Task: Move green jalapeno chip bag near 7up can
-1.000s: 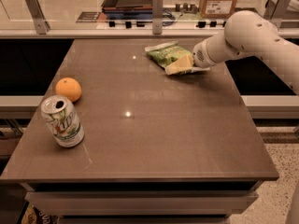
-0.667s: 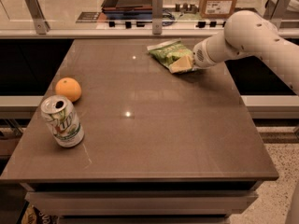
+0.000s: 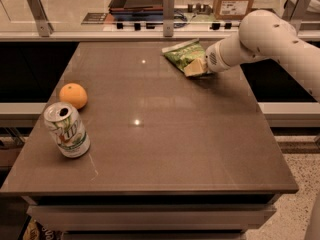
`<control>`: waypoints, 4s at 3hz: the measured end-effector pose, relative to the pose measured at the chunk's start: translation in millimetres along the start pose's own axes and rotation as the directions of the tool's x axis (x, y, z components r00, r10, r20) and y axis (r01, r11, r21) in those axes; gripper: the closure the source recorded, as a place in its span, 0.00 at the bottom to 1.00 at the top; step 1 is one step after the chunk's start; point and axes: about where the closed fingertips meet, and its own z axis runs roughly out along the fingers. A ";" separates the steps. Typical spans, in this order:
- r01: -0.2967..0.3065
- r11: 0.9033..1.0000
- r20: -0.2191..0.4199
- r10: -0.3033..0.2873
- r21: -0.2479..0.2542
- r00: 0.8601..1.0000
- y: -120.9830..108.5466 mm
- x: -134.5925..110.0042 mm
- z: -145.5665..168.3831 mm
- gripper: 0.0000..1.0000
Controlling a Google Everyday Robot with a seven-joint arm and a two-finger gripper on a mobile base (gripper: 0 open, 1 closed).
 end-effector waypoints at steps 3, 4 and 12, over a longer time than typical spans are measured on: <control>0.000 1.000 0.000 0.000 0.000 1.000 0.4 -2.2 -2.1 1.00; 0.000 1.000 0.000 0.000 0.000 1.000 0.4 -2.3 -2.3 1.00; 0.179 0.975 0.143 -0.160 -0.132 0.977 61.6 -8.5 -156.2 1.00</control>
Offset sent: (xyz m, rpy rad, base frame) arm 0.0000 -0.0001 0.0017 0.0000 -0.0001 -0.0001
